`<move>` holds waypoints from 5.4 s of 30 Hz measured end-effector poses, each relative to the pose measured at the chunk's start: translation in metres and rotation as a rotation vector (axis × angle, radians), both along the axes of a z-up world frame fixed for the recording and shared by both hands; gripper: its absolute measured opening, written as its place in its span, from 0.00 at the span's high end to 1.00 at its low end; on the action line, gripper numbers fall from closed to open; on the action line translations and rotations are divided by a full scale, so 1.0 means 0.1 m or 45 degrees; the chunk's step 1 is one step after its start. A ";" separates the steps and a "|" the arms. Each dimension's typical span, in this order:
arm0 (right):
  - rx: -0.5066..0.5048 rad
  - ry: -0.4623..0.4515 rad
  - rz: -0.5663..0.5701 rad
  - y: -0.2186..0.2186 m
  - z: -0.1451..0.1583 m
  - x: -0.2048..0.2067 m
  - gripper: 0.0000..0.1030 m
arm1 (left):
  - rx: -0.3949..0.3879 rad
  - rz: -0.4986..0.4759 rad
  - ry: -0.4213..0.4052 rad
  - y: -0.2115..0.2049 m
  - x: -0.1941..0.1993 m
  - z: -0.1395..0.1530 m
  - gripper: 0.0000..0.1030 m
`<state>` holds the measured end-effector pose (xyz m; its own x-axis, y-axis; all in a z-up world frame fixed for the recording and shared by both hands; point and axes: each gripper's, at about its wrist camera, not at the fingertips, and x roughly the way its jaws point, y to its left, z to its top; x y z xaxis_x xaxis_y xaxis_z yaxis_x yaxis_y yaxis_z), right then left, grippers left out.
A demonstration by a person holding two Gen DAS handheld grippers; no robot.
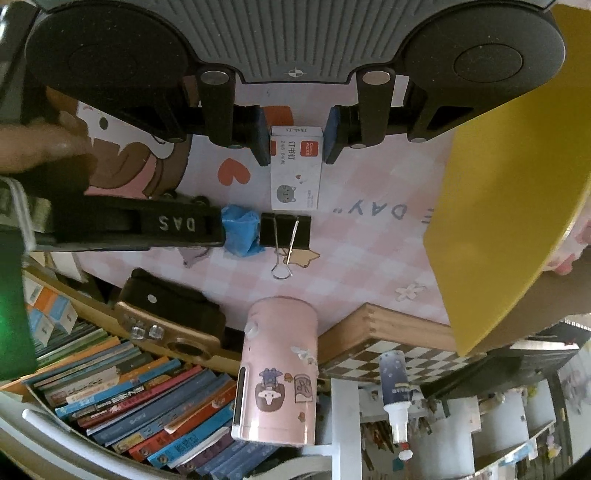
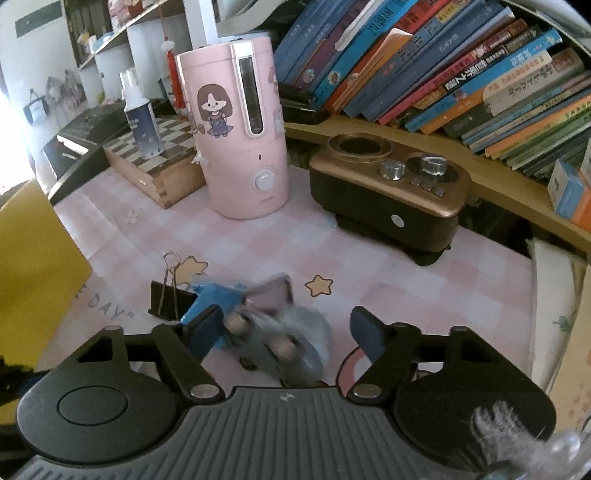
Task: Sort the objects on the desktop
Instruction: 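Close the left tool on the white card while the right tool grips the grey toy car, then lift the white card with the left tool while the right tool lifts the toy car toward the box, then carry the white card with the left tool while the right tool carries the toy car over the yellow box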
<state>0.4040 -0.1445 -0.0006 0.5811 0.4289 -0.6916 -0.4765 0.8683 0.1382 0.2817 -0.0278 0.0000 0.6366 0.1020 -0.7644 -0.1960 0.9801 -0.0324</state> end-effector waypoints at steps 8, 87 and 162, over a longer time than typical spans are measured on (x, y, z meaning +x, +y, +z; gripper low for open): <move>0.016 0.020 0.014 -0.01 0.01 -0.03 0.42 | 0.011 -0.019 -0.019 0.00 -0.15 0.12 0.72; 0.060 0.059 -0.128 0.93 0.83 -3.37 0.43 | -0.083 -0.121 -0.176 1.64 -2.53 0.73 0.72; 0.022 -0.175 0.171 2.11 1.27 -2.35 0.43 | 0.019 0.066 -0.308 2.43 -1.71 0.93 0.72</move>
<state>0.1686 0.0664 0.1267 0.6066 0.5200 -0.6014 -0.6032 0.7938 0.0778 0.1105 0.2147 0.0934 0.7946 0.1493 -0.5885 -0.2340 0.9697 -0.0698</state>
